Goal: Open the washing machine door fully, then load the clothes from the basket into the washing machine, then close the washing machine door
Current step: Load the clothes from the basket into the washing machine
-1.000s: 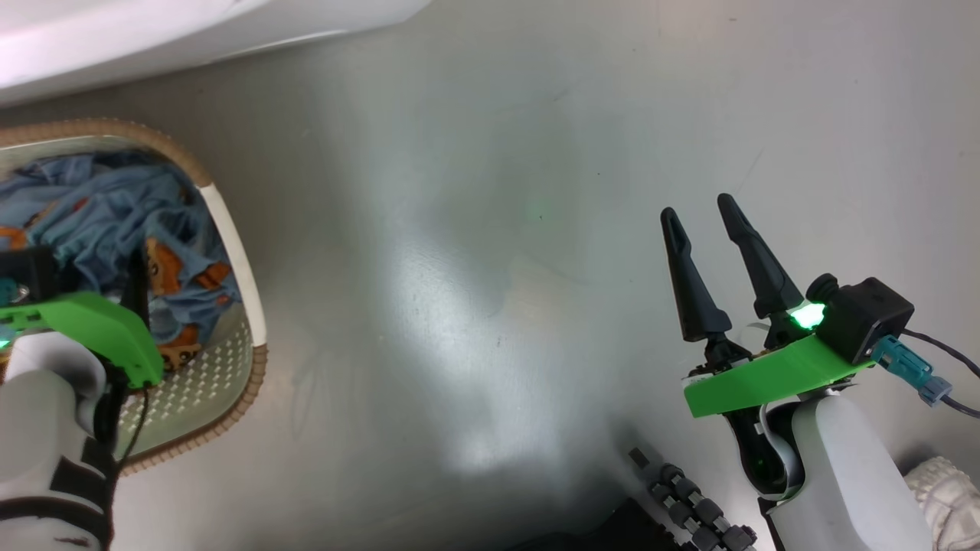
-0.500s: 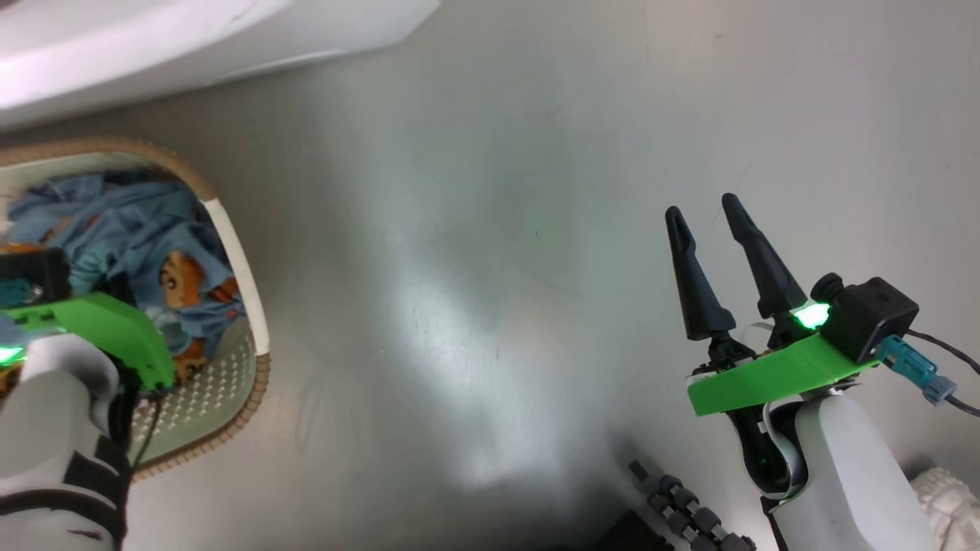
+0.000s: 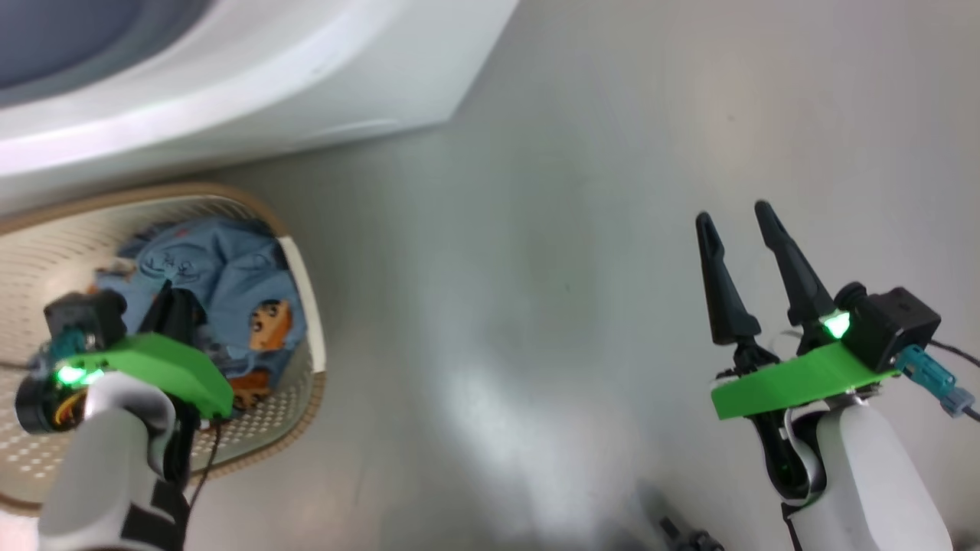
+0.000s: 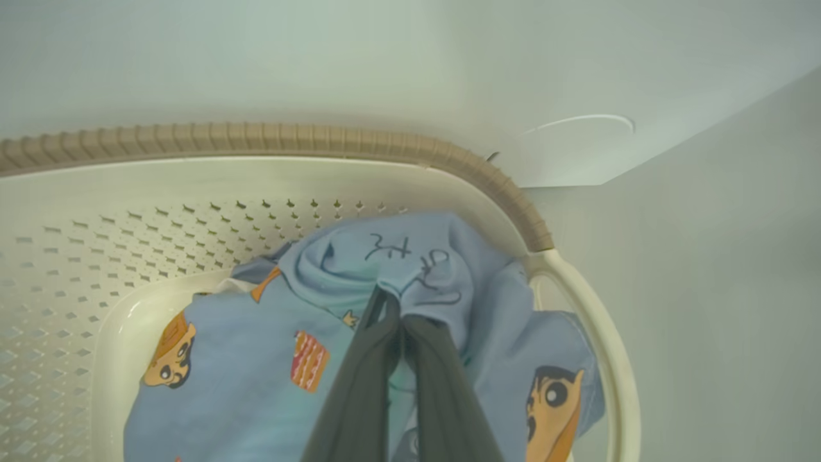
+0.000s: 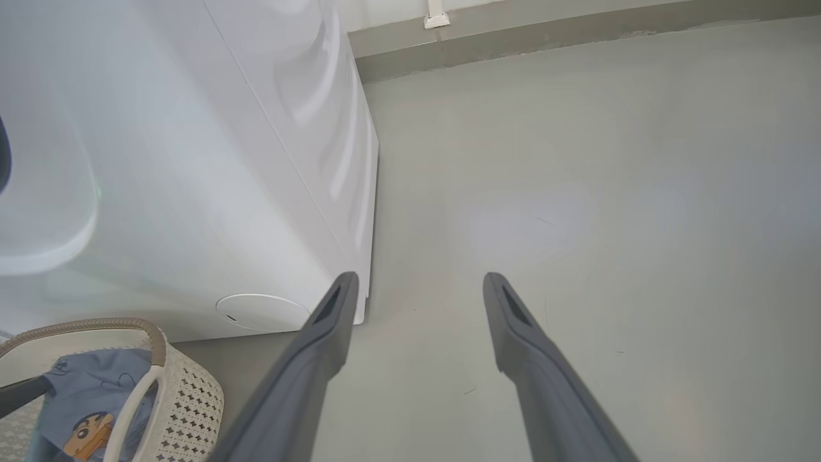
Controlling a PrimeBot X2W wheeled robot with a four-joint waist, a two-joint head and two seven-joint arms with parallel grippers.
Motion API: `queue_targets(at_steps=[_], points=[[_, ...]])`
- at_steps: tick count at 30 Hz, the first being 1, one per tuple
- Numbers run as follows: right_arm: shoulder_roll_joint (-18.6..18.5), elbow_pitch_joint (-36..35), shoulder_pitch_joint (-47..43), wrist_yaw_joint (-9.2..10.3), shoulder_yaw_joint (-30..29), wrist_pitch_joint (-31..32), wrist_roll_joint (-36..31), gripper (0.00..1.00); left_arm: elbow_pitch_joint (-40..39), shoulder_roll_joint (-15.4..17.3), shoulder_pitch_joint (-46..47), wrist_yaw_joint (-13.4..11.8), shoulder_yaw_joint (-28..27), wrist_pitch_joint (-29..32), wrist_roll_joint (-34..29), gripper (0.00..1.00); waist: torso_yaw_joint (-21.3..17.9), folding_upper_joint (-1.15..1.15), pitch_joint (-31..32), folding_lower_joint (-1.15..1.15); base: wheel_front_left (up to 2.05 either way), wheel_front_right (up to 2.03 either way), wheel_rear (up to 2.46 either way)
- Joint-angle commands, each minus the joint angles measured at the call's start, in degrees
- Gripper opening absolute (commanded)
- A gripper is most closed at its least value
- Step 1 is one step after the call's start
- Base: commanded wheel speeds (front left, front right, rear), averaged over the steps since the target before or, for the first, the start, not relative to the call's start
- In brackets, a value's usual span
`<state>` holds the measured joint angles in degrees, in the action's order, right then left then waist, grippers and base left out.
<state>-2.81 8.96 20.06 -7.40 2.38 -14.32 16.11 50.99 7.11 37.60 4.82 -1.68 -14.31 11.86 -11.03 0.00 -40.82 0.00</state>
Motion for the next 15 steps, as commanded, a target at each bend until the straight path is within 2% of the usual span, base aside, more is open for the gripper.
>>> queue_targets(at_steps=[1, 15], points=[[-0.07, -1.19, -2.54, -0.09, 0.54, -0.68, -0.83, 1.00, -2.82, 1.11, -3.86, 0.19, -1.93, -0.67, 0.36, 0.00, 3.10, 0.00, 4.25, 0.00, 0.00, 0.00, 0.00], [-0.07, 0.00, -6.20, -0.09, -0.90, -0.68, -2.99, 1.00, -22.67, -3.31, -18.29, 1.87, -5.66, -0.68, 0.43, 0.00, 7.05, 0.00, 17.16, 0.00, 0.00, 0.00, 0.00]])
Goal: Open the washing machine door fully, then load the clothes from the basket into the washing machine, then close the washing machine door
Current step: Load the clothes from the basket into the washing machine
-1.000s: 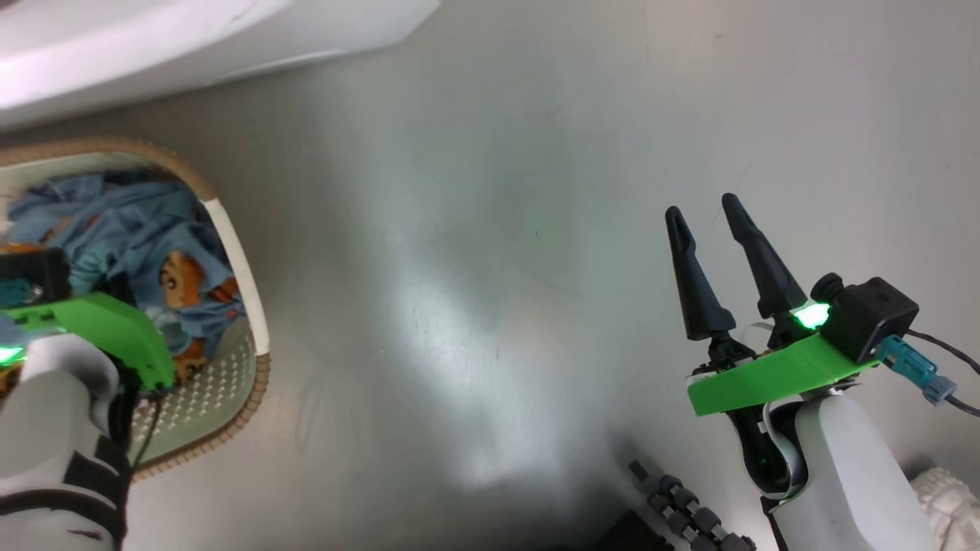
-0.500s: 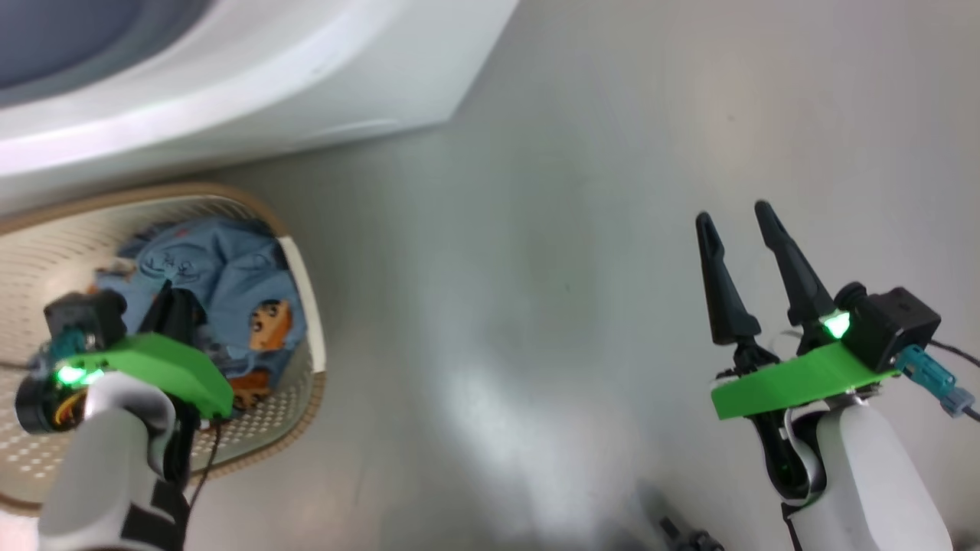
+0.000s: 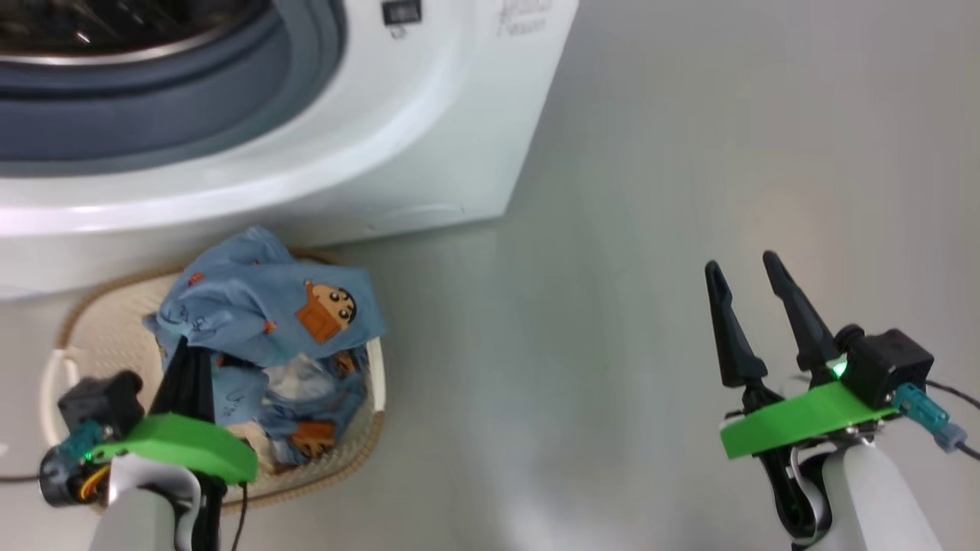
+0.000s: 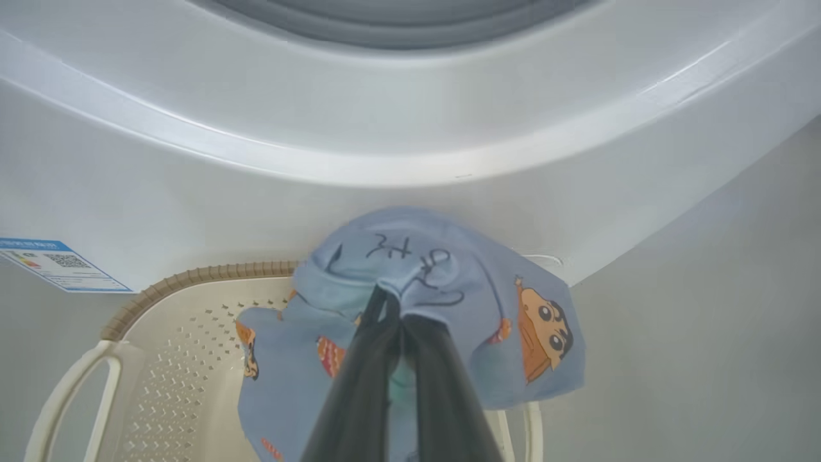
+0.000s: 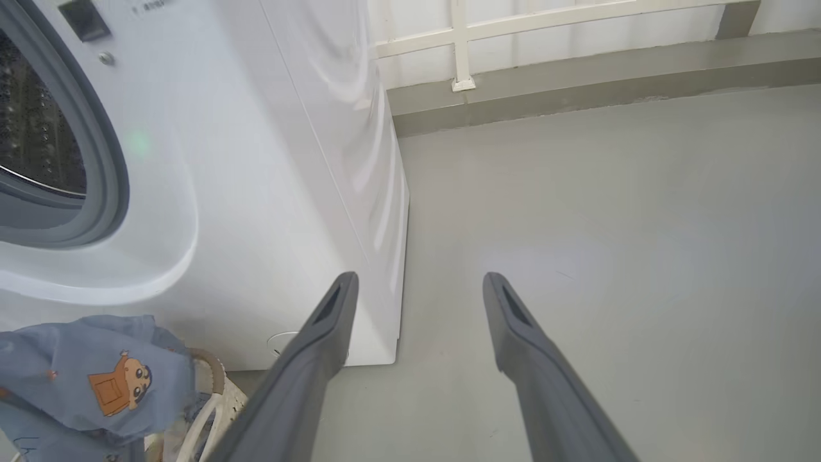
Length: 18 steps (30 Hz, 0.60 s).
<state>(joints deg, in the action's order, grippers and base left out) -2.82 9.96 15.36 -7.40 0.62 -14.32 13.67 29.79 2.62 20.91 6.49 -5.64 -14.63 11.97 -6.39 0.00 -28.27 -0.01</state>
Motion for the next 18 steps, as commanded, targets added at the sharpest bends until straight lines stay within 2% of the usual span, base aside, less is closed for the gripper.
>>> queue_targets(at_steps=[1, 12, 18], points=[[-0.06, -0.87, -1.86, -0.09, 0.78, -0.68, -0.65, 1.00, -2.57, 0.98, -2.40, 0.31, -1.75, -0.36, 0.49, 0.00, 2.64, 0.00, 5.53, 0.01, 0.00, 0.00, 0.00], [-0.24, -0.40, -5.00, -0.09, 0.35, -0.68, -1.53, 1.00, -15.48, 0.29, -10.04, 0.49, -1.45, -0.37, 1.44, 0.00, 4.33, 0.00, 13.29, 0.01, 0.00, 0.00, 0.00], [-0.39, -0.22, -6.12, -0.09, 0.10, -0.68, -1.63, 1.00, -21.85, 0.27, -12.78, -0.55, -0.28, -0.37, 2.82, 0.00, 4.81, 0.00, 16.68, 0.01, 0.00, 0.00, 0.00]])
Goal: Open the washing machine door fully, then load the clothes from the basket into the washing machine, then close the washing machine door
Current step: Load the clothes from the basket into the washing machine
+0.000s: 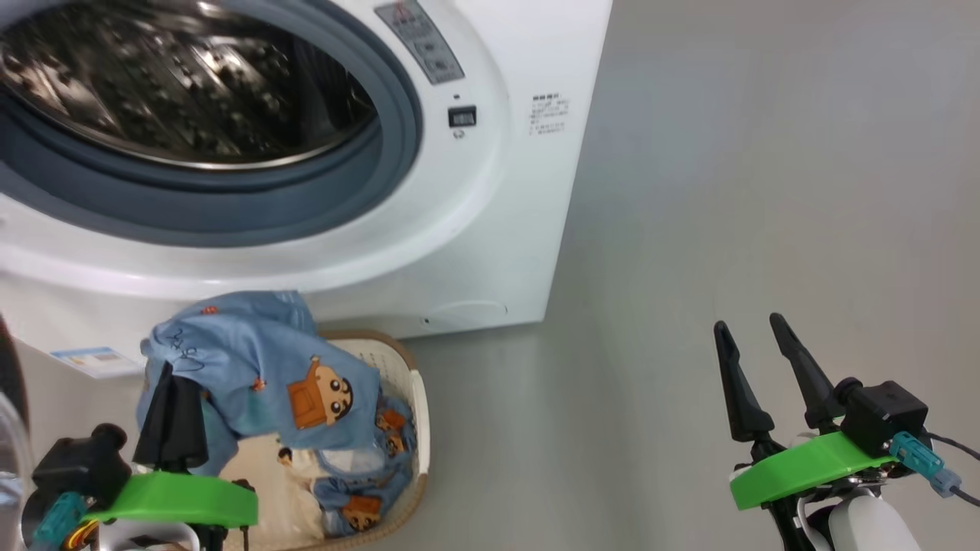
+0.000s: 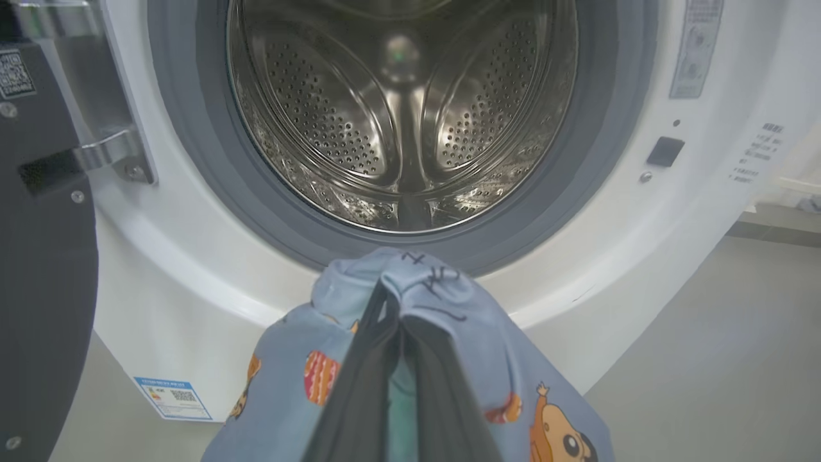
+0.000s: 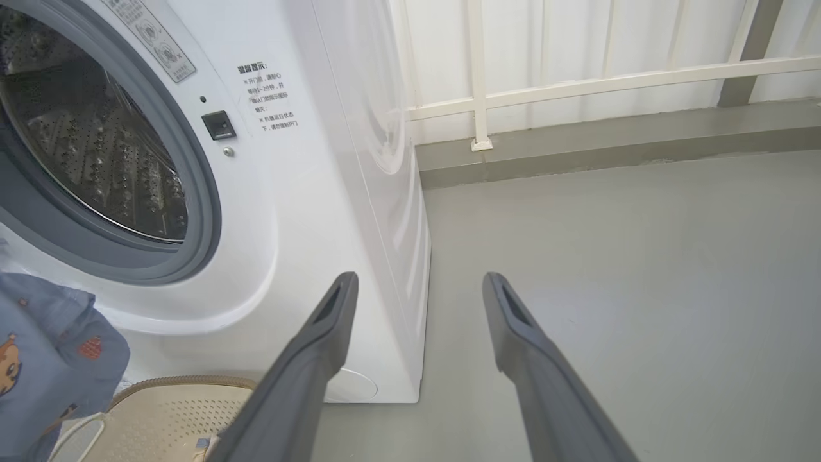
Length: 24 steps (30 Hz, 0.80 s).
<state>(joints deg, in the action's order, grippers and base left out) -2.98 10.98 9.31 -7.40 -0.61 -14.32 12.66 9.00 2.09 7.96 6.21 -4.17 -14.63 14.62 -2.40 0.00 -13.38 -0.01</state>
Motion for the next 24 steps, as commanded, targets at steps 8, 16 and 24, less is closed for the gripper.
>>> queue_targets(at_steps=[8, 16, 24], points=[[-0.25, -0.82, -1.25, -0.09, 1.21, -0.68, -0.80, 1.00, -7.64, 0.79, -2.73, -1.24, -1.17, -0.37, 0.05, 0.00, 1.00, 0.00, 5.93, 0.01, 0.00, 0.00, 0.00], [-0.17, -0.48, -2.37, -0.09, 1.17, -0.68, -1.38, 1.00, -10.33, 0.79, -6.73, -1.46, -2.11, -0.37, -1.39, 0.00, 0.15, 0.00, 9.77, 0.01, 0.00, 0.00, 0.00], [-0.11, -0.77, -3.96, -0.09, 0.87, -0.68, -2.03, 1.00, -11.29, 0.79, -9.66, -2.24, -3.15, -0.37, -1.66, 0.00, -0.99, 0.00, 11.72, 0.01, 0.00, 0.00, 0.00]])
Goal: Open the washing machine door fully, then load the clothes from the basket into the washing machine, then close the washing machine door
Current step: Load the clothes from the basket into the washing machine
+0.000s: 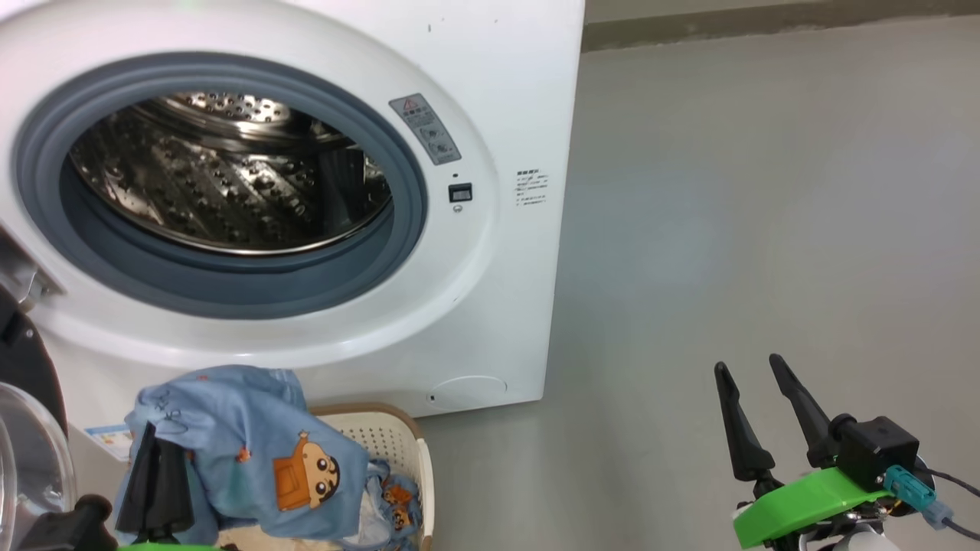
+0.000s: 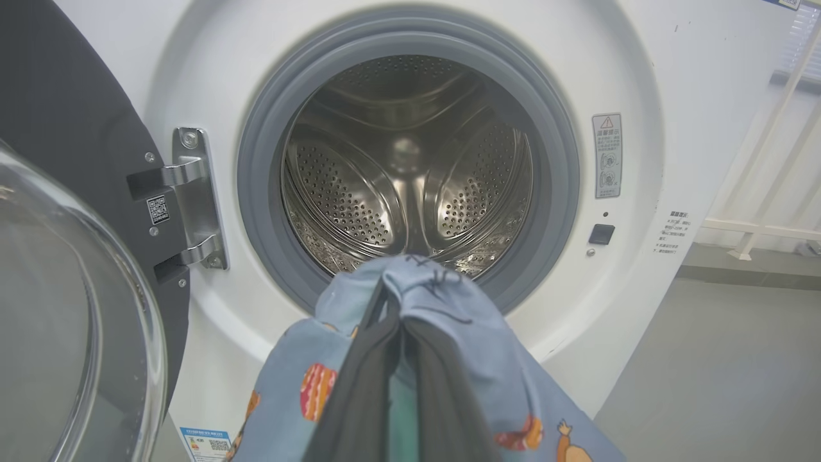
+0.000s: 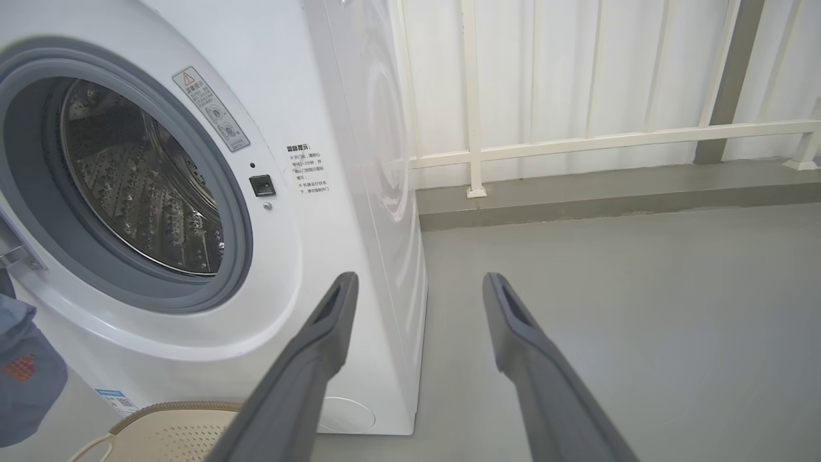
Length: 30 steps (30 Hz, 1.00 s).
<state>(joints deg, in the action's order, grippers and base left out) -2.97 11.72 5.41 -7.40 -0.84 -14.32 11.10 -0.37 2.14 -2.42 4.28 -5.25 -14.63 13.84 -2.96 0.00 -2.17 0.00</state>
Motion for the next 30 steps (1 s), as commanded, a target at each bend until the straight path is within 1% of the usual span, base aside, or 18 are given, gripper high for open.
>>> queue_targets(at_steps=[1, 10, 18, 21, 23, 30], points=[[-0.12, -1.64, -0.21, -0.09, 1.00, -0.68, -0.68, 1.00, -1.91, 0.74, 0.48, -0.35, -2.14, -0.37, -0.91, 0.00, -0.51, 0.00, 0.66, 0.00, 0.00, 0.00, 0.00], [-0.08, -2.35, -0.92, -0.09, 1.00, -0.68, -1.43, 1.00, -1.70, 0.74, -0.35, -1.07, -1.37, -0.37, -0.86, 0.00, -0.78, 0.00, 0.82, 0.00, 0.00, 0.00, 0.00], [-0.04, -2.19, -0.19, -0.09, 1.74, -0.68, -1.00, 1.00, -0.87, 0.74, 2.75, -1.30, 0.05, -0.37, 0.03, 0.00, -1.48, 0.00, -2.40, 0.00, 0.00, 0.00, 0.00], [-0.02, -2.27, 0.65, -0.09, 2.20, -0.68, -0.83, 1.00, -0.16, 0.74, 5.49, -1.34, 0.13, -0.37, 0.33, 0.00, -2.25, 0.00, -4.48, 0.00, 0.00, 0.00, 0.00], [-0.01, -2.35, 1.34, -0.09, 2.53, -0.68, -0.72, 1.00, 0.63, 0.74, 7.85, -0.94, -0.23, -0.37, 0.04, 0.00, -2.88, 0.00, -6.10, 0.00, 0.00, 0.00, 0.00], [0.03, -2.42, 3.90, -0.09, 3.31, -0.68, -0.08, 1.00, 4.05, 0.80, 18.40, 0.33, -3.65, -0.37, -1.67, 0.00, -5.32, 0.00, -12.02, 0.00, 0.00, 0.00, 0.00]])
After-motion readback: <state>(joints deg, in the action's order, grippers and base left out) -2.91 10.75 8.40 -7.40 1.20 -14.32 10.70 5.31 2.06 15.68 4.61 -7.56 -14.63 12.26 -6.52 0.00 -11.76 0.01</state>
